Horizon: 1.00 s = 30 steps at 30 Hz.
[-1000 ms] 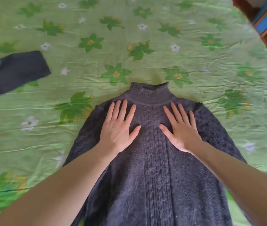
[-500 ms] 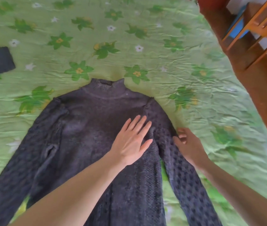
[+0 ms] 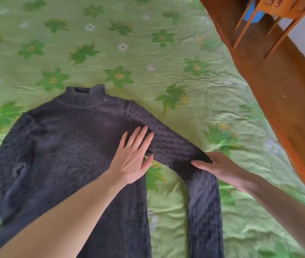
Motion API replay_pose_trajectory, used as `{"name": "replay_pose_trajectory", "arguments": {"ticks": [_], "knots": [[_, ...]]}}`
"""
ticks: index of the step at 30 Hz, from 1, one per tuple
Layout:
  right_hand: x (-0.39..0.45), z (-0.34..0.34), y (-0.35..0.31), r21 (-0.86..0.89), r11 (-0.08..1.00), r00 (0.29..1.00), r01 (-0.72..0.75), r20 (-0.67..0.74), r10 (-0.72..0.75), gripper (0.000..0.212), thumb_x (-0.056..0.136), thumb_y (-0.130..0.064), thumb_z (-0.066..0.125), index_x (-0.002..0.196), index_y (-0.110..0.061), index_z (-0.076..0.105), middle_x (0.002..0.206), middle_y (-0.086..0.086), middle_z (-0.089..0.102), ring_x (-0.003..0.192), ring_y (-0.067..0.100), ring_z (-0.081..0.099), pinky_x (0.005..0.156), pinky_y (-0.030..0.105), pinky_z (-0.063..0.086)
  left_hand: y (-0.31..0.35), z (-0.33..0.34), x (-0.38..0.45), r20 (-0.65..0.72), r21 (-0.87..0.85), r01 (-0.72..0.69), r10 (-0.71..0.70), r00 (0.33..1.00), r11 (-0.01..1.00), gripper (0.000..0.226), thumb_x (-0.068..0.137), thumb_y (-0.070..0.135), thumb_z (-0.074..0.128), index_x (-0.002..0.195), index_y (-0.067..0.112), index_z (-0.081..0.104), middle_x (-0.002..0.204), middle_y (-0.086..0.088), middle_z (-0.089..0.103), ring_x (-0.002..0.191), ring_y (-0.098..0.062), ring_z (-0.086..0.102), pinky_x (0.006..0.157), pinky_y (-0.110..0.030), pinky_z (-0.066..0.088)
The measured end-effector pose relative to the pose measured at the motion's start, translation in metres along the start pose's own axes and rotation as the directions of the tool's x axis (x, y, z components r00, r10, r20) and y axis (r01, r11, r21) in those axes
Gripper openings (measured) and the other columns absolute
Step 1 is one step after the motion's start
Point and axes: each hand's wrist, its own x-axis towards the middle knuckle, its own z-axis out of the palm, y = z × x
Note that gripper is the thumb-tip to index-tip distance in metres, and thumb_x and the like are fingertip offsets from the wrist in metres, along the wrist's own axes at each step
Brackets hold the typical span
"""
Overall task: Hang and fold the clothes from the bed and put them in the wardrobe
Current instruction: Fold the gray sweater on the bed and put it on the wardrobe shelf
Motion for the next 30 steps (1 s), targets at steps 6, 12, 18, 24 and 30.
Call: {"name": "replay_pose_trajectory", "arguments": {"ticks": [6,12,18,24,30], "knots": [[-0.016,-0.017,0.025,-0.088,0.995,0.959,-0.039,0.275,0.062,0.016,0.091,-0.053,0.075,0.077,-0.059,0.072,0.077,-0.033,0.068,0.074,-0.010,0.064,0.069,0.007,0.048,0.027,0.002,0.024,0.010,-0.034,-0.004,0.004,1.000,0.999,0.069,0.108,0.057,0.016,0.170,0.026,0.013,0.178,-0.004,0.008,0.164,-0.028,0.009,0.129,-0.055,0.019],[-0.021,-0.073,0.029,-0.034,0.999,0.999,0.003,-0.043,-0.005,0.041,0.079,-0.056,0.078,0.092,-0.018,0.082,0.082,0.013,0.077,0.071,0.018,0.066,0.066,0.028,0.045,0.027,0.008,0.040,0.057,-0.136,0.074,-0.066,0.996,0.988,0.078,0.101,0.071,0.016,0.169,0.035,0.001,0.178,0.003,-0.004,0.164,-0.024,-0.010,0.129,-0.061,0.010],[-0.017,-0.113,0.061,-0.162,0.985,0.964,-0.065,-0.265,0.020,0.039,0.072,-0.070,0.072,0.072,-0.031,0.077,0.080,0.012,0.073,0.065,0.018,0.061,0.062,0.034,0.038,0.040,0.010,0.039,0.017,-0.077,0.092,-0.091,0.996,0.993,0.077,0.103,0.069,0.012,0.170,0.031,0.005,0.178,-0.001,0.001,0.164,-0.025,-0.005,0.131,-0.056,0.005],[-0.023,-0.111,0.091,-0.245,0.969,0.968,-0.045,-0.249,-0.018,0.046,0.087,-0.081,0.045,0.105,-0.043,0.063,0.114,-0.027,0.063,0.102,-0.003,0.061,0.088,0.024,0.041,0.059,0.014,0.041,-0.110,-0.022,-0.092,0.089,0.990,0.995,0.066,0.111,0.054,0.025,0.167,0.021,0.026,0.175,-0.007,0.021,0.163,-0.029,0.014,0.129,-0.054,0.020],[-0.044,-0.124,0.100,-0.222,0.973,0.984,0.067,-0.144,-0.101,0.020,0.096,-0.045,0.066,0.082,-0.032,0.064,0.067,-0.014,0.053,0.065,0.008,0.048,0.060,0.023,0.032,0.091,0.024,0.045,0.010,-0.021,-0.132,0.132,0.991,0.991,0.073,0.106,0.063,0.009,0.170,0.028,0.012,0.178,-0.003,0.006,0.164,-0.027,0.006,0.128,-0.058,0.018]]}}
